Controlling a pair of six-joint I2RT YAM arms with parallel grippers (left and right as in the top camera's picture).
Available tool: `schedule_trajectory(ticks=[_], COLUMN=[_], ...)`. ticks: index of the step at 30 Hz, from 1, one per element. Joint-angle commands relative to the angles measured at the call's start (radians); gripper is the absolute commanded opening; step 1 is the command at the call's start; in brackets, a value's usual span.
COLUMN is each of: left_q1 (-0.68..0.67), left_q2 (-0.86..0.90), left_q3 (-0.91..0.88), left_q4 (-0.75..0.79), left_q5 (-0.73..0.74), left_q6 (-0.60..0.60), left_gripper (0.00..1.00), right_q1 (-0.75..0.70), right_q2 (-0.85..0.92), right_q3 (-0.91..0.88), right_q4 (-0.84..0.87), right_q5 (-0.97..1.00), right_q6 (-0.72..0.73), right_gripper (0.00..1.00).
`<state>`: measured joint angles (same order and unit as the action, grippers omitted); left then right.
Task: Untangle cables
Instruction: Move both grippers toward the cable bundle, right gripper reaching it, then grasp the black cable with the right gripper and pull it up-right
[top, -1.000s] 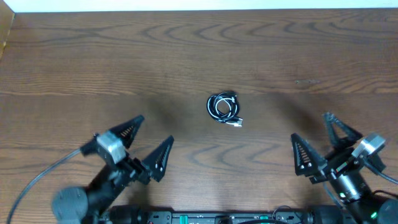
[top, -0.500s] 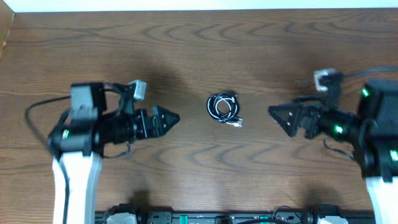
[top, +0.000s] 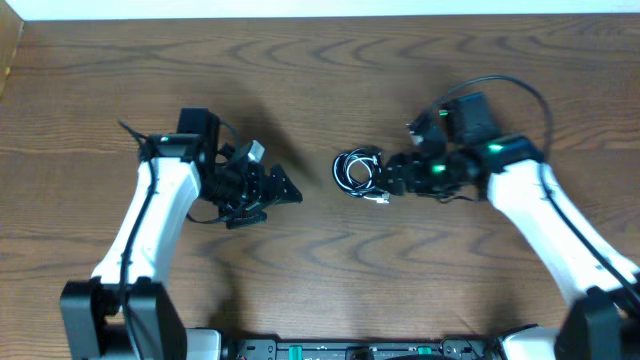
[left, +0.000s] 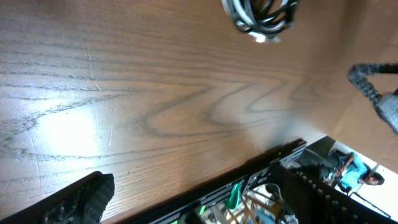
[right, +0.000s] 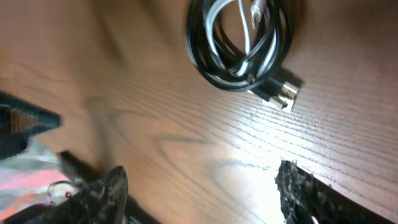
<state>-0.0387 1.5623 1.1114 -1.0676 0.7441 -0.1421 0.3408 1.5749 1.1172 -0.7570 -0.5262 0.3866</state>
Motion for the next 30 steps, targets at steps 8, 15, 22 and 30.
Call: schedule_trajectory(ticks=[8, 15, 22, 30], left_q1=[-0.060, -0.061, -0.061, -0.061], left_q2=[0.065, 0.065, 0.065, 0.065], left_q3=[0.007, 0.005, 0.005, 0.005], left_q4=[0.048, 0.063, 0.073, 0.079], left_q5=[-0.058, -0.132, -0.132, -0.132], left_q6=[-0.010, -0.010, -0.010, -0.010], left_gripper=[0.93, 0.93, 0.93, 0.93], right_q1=[0.194, 0.230, 0.250, 0.255], right_q2=[0.251, 0.274, 0.277, 0.277], right_q3=[0.013, 0.013, 0.012, 0.012], right_q4=[0.206, 0.252, 0.280, 0.332], right_q5=[0.134, 0.365, 0.551, 0.571], right_q6=[0.555, 0.722, 0.724, 0.724], right_gripper=[0.52, 0.50, 0.50, 0.47])
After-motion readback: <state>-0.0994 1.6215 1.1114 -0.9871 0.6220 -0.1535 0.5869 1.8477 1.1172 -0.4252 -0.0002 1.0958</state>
